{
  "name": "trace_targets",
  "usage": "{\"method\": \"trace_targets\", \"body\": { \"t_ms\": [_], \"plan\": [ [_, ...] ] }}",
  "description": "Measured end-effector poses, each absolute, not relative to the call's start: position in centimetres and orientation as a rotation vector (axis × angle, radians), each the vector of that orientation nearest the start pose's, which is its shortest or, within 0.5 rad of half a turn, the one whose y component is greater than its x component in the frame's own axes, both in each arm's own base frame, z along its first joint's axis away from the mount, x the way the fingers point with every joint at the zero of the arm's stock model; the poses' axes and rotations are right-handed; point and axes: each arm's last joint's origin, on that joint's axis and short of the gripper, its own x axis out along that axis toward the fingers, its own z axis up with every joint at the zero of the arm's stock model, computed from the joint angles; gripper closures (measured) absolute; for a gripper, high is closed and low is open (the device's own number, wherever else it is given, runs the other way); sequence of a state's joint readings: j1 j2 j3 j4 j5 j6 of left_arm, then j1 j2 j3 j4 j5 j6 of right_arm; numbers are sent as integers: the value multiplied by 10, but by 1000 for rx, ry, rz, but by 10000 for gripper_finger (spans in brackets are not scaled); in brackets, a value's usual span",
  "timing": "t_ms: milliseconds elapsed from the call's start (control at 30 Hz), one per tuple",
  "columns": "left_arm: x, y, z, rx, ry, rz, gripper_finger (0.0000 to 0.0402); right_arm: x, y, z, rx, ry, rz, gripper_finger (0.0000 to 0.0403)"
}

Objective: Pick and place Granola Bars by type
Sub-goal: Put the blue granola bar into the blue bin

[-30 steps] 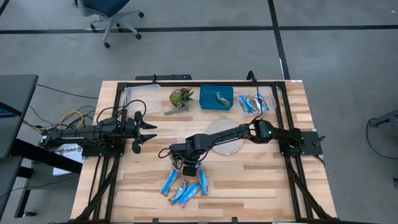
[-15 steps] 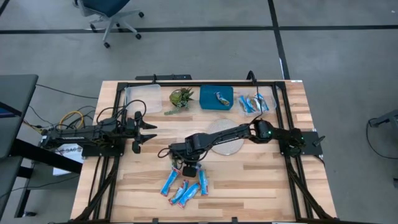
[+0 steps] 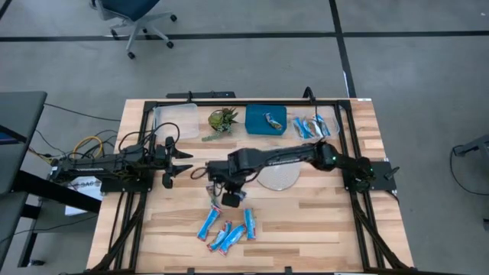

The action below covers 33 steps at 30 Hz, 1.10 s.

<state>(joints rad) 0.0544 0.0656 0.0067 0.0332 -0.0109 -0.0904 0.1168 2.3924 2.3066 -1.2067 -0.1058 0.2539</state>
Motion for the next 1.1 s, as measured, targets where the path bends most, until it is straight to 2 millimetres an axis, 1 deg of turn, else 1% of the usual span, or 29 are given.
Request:
{"method": "trace_targets", "body": {
  "t_ms": [200,400,633,800,933,1100],
  "plan": [
    [101,6,164,-91,22,65,228,469,39,266,198,1286,-18,398],
    [101,6,164,-91,23,65,228,453,6,295,164,1260,-98,399],
    [101,6,164,-91,23,65,228,437,-37,321,181,1212,-167,398],
    [101,6,164,-91,23,65,228,425,-67,335,208,1181,-218,399],
    [101,6,164,-91,23,65,228,411,-87,347,217,1170,-268,398],
    [101,6,164,-91,23,65,228,400,-109,355,239,1155,-334,398]
  ]
}}
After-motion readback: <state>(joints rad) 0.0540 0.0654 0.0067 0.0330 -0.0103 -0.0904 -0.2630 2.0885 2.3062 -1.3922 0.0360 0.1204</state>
